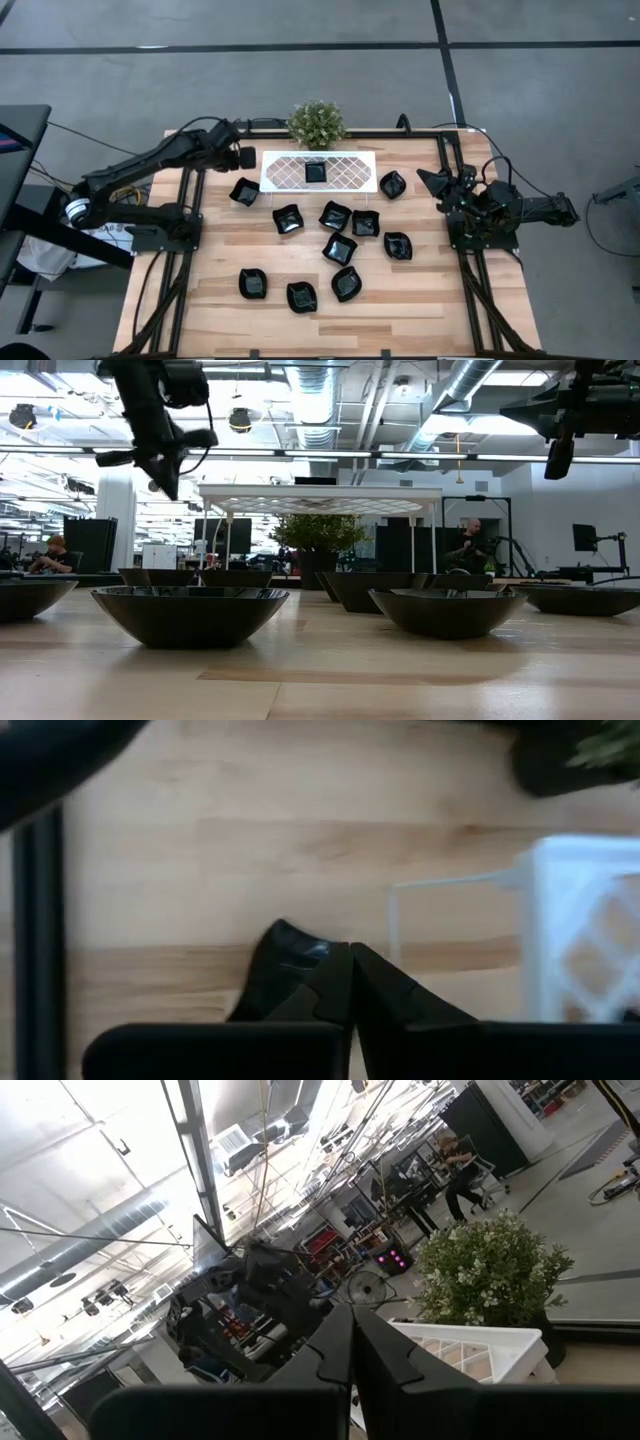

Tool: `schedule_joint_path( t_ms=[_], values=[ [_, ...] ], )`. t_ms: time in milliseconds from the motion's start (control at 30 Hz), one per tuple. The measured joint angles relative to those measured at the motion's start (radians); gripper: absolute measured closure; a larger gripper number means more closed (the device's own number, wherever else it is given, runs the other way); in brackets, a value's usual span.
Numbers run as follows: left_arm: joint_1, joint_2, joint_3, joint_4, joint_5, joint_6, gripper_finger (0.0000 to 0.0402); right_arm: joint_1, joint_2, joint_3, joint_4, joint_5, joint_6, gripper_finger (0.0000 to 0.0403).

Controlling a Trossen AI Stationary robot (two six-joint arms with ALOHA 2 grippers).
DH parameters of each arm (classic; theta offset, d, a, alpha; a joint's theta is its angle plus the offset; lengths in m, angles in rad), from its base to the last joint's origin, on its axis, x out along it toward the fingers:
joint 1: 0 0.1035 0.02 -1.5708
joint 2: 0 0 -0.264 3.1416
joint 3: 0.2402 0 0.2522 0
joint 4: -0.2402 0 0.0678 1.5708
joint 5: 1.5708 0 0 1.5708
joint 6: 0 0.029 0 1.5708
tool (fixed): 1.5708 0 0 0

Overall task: Pick & Place Mini shaped plates
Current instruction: Put the distorted square plate on the shelf

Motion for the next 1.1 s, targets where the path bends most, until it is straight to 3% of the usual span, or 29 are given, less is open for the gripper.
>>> schedule_joint_path(
  t_ms=[167, 367, 533, 767, 1100],
  values=[
    [0.039, 0.006, -0.124, -0.003, -0.001, -0.007, 0.0381, 0.0, 0.0, 0.0, 0.0, -0.001, 0.0, 0.0403],
    [0.091, 0.002, -0.236, 0.023, 0.074, -0.006, 0.0357, 0.0, 0.0, 0.0, 0.0, 0.0, 0.001, 0.0403],
    [0.095, -0.016, -0.266, 0.046, 0.09, -0.004, 0.0334, 0.0, 0.0, 0.0, 0.0, 0.0, 0.002, 0.0403],
    [0.142, -0.021, -0.29, 0.224, 0.109, 0.088, 0.0306, 0.0, 0.0, 0.0, 0.0, 0.0, 0.002, 0.0403],
    [0.2, -0.019, -0.361, 0.245, 0.146, 0.131, 0.0257, 0.0, 0.0, 0.0, 0.0, 0.003, 0.002, 0.0403]
  ],
)
